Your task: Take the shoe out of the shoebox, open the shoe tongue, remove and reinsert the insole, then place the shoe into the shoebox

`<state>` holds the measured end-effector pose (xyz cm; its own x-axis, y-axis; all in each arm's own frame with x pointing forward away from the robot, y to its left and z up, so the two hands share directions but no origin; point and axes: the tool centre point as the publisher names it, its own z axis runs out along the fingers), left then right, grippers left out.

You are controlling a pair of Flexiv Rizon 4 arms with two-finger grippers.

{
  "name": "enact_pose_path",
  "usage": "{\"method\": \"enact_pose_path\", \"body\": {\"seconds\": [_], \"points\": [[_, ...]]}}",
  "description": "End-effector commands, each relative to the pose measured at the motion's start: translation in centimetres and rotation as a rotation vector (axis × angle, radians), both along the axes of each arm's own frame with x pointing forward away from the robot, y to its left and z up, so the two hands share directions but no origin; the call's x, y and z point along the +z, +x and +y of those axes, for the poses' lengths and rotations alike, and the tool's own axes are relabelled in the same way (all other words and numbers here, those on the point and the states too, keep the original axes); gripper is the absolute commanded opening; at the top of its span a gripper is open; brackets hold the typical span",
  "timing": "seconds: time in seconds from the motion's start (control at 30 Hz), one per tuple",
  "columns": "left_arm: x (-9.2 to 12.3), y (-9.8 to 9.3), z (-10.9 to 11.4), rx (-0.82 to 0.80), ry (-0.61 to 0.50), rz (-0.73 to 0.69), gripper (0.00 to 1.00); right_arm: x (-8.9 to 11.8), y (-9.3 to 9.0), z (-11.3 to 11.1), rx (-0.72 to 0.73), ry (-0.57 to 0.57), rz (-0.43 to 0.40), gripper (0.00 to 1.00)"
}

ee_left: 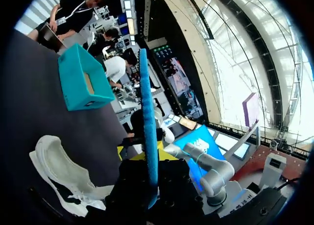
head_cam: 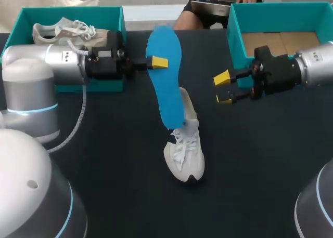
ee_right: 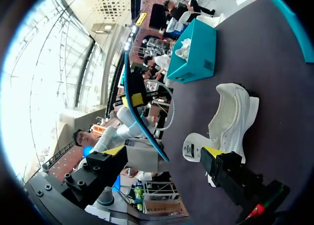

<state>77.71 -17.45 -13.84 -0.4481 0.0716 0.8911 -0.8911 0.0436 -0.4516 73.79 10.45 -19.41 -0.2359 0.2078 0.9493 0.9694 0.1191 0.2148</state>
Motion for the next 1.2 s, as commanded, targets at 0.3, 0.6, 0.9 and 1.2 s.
{"method": "enact_pose_path", "body": {"seconds": [0.3,0.6,0.9,1.2], "points": [[2.4,0.0,0.8,0.109,0.036,-0.608,0.0,0.0,0.0,0.1,-0.001,-0.001,0.0,1.0],[2.6,-0.5,0.2,0.161,0.175,-1.091,0.0,0.0,0.0,0.1,-0.001,-0.001,0.0,1.0],[2.0,0.9,0.0,0.168,0.169,-1.533,0.0,0.0,0.0,0.1,-0.001,-0.001,0.0,1.0],[1.5,1.2,-0.1,0.21,0.087,-1.671,0.0,0.0,0.0,0.1,-0.001,-0.001,0.0,1.0]]}}
